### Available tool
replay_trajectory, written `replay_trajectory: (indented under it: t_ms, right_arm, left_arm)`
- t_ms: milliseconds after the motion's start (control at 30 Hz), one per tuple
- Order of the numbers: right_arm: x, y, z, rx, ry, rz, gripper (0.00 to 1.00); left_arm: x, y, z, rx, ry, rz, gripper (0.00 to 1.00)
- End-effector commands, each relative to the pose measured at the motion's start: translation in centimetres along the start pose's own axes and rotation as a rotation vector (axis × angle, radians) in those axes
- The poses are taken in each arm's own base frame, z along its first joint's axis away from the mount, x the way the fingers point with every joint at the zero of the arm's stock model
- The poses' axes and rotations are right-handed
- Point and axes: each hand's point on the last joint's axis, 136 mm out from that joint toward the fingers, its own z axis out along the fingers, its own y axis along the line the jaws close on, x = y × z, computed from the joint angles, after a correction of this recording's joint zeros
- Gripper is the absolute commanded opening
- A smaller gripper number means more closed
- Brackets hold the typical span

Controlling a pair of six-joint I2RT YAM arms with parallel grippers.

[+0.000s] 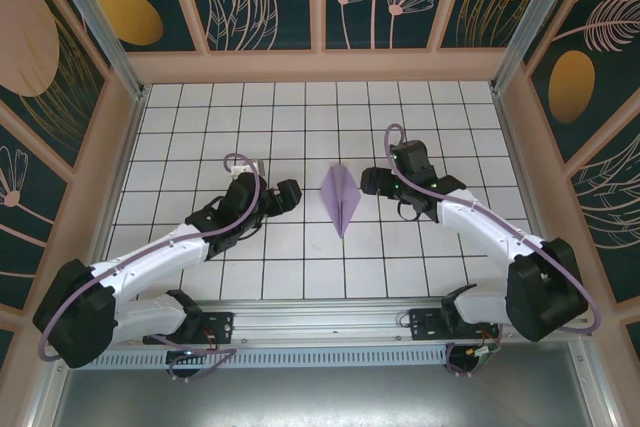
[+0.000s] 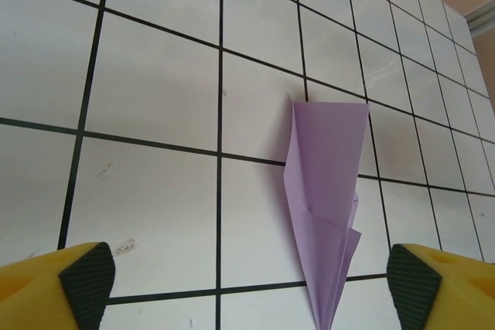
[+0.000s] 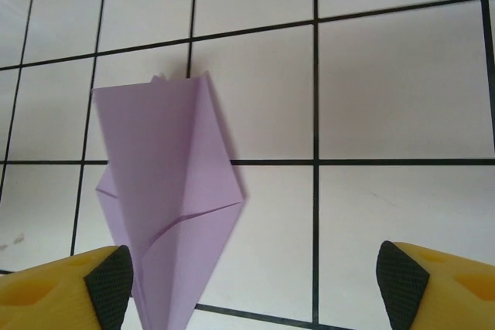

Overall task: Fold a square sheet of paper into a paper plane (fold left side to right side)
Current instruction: Pick up the paper plane at the center of the table.

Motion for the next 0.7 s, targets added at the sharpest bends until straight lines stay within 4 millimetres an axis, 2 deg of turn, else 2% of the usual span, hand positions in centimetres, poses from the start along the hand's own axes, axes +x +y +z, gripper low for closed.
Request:
replay_trajectory:
  t_ms: [0,167,400,533,667]
  right_arm:
    - [0.1,1.4,-0.8,0.02,0.008,-0.026,0.86]
    - [1.8,4.8,-0.1,-0.015,0.035,-0.055,0.88]
    - [5.0,7.8,2.7,-0.001,0.131,-0.105,0.87]
    - [6.3,8.5,4.4,0.039,0.176,-0.133,0.86]
    - [6.6,8.0,5.8,0.084,0.181,-0.125,0.82]
  left_arm:
    - [-1.1,-1.1,0.1,0.027,-0.023,0.006,0.97]
    - [-0.5,0.5,0.1,-0.022,-0.029,-0.011,0.99]
    - [-0.9,1.9,-1.7,-0.041,-0.083,-0.028,0.99]
    - [-1.5,1.8,-3.0,-0.019,-0.12,-0.029,0.99]
    - [-1.5,1.2,-2.9,0.008,-0.113,-0.01,0.99]
